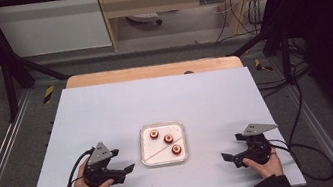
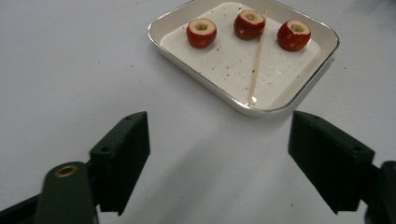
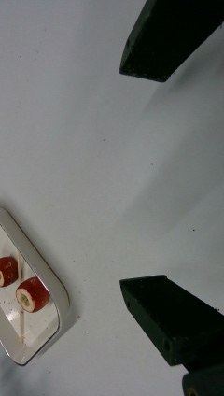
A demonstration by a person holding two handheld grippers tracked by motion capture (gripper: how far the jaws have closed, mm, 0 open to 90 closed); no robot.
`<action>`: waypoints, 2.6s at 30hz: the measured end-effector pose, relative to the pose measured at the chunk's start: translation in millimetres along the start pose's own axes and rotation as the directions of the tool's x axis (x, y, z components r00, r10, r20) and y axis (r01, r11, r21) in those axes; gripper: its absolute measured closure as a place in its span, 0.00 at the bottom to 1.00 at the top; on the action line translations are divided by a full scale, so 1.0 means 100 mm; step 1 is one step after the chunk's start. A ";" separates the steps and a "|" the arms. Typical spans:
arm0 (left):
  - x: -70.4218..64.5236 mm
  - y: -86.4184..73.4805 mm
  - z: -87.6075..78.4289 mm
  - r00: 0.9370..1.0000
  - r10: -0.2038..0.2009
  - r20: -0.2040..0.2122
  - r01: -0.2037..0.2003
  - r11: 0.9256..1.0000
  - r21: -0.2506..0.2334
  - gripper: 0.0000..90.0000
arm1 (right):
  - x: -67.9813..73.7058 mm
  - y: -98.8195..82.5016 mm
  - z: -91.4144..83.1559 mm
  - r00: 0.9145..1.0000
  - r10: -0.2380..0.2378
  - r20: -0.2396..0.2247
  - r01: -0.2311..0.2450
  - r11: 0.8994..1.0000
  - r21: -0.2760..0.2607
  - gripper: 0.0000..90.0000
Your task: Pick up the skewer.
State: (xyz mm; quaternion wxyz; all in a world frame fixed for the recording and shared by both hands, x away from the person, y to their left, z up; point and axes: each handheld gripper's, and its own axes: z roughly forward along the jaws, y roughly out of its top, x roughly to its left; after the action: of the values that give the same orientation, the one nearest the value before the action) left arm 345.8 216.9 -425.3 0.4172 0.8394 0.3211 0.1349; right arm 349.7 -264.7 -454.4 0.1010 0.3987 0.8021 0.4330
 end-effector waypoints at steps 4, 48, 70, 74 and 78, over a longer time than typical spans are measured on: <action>-0.04 0.11 0.05 1.000 -0.002 -0.003 0.002 1.000 0.008 0.37 | 0.00 0.00 0.00 1.000 0.002 -0.001 -0.002 1.000 0.001 0.01; -0.28 0.49 0.92 0.989 0.097 0.110 -0.115 0.979 0.168 0.90 | 0.00 0.00 0.00 1.000 0.000 -0.006 0.000 1.000 -0.001 0.01; -0.28 0.45 0.87 0.986 0.116 0.123 -0.128 0.987 0.098 0.98 | 0.01 0.00 0.00 1.000 0.004 -0.012 -0.004 1.000 -0.002 0.02; -0.28 0.46 0.82 0.984 0.113 0.134 -0.124 0.990 0.074 0.98 | 0.01 0.00 0.00 1.000 0.000 -0.012 0.000 1.000 -0.001 0.02; -0.29 0.47 0.77 0.984 0.111 0.138 -0.121 0.990 0.067 0.98 | 0.01 0.00 0.00 1.000 0.001 -0.011 -0.001 1.000 -0.005 0.02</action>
State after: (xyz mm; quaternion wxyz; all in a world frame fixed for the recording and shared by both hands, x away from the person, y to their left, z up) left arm 382.4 129.9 -434.2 0.3972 0.8790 0.2478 0.0900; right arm 349.1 -263.7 -454.1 0.0971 0.3965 0.8012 0.4375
